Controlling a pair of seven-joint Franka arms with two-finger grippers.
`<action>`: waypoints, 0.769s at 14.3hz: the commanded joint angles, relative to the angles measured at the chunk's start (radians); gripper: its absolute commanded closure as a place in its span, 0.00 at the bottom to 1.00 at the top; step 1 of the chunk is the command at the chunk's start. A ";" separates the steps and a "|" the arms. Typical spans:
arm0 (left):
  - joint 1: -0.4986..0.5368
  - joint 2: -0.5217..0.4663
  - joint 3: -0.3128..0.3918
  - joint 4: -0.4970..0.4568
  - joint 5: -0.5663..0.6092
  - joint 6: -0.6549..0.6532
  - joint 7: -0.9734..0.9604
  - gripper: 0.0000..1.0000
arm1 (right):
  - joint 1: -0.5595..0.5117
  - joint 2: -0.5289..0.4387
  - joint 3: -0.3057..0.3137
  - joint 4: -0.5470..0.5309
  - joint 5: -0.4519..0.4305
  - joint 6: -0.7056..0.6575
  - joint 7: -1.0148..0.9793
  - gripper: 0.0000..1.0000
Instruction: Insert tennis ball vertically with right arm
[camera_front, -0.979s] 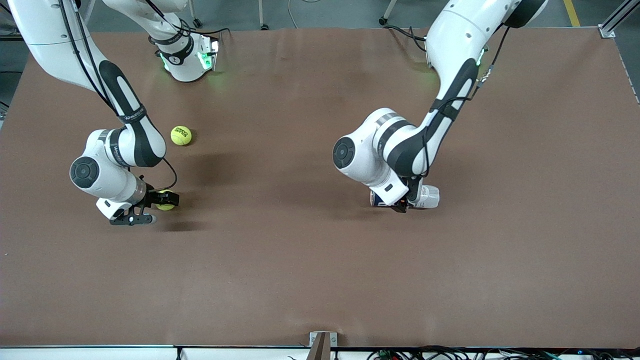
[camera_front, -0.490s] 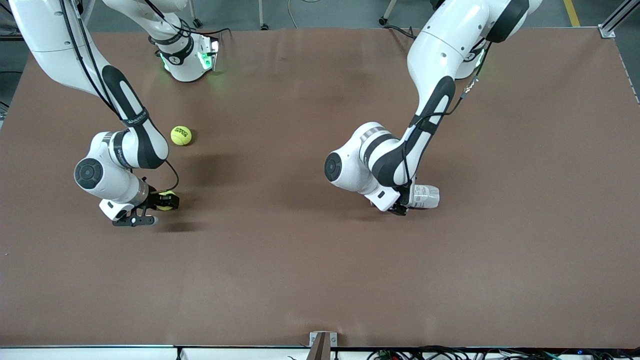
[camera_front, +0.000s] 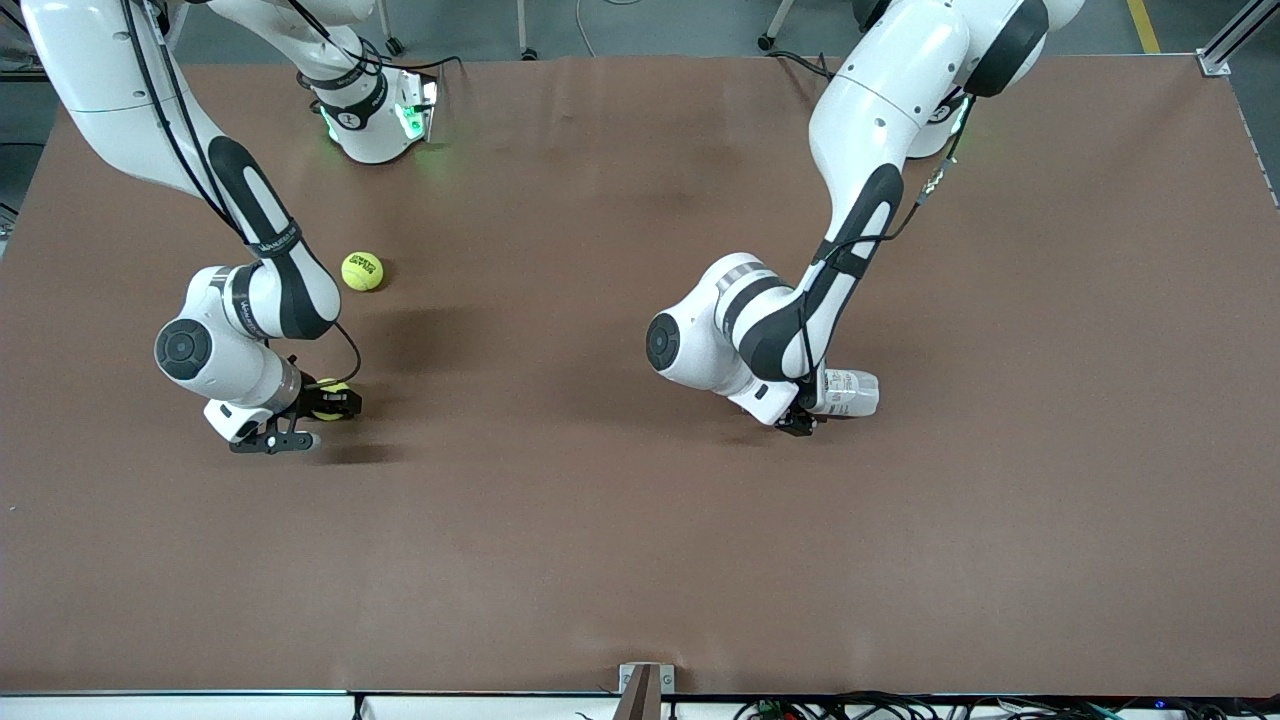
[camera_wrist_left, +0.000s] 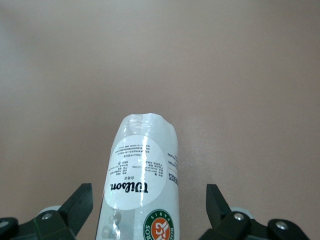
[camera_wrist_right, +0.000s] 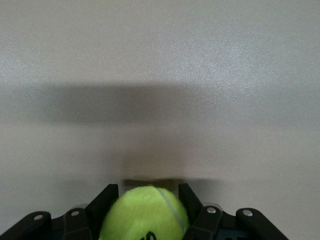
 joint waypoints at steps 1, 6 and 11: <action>-0.016 0.049 0.012 0.053 -0.007 -0.018 -0.020 0.00 | 0.008 -0.009 -0.001 -0.010 0.013 0.005 -0.005 0.61; -0.019 0.078 0.012 0.051 -0.007 0.019 -0.036 0.00 | 0.006 -0.016 -0.001 0.061 0.011 -0.013 0.001 0.62; -0.027 0.106 0.012 0.048 -0.004 0.033 -0.037 0.00 | -0.012 -0.010 -0.008 0.269 0.011 -0.246 0.007 0.62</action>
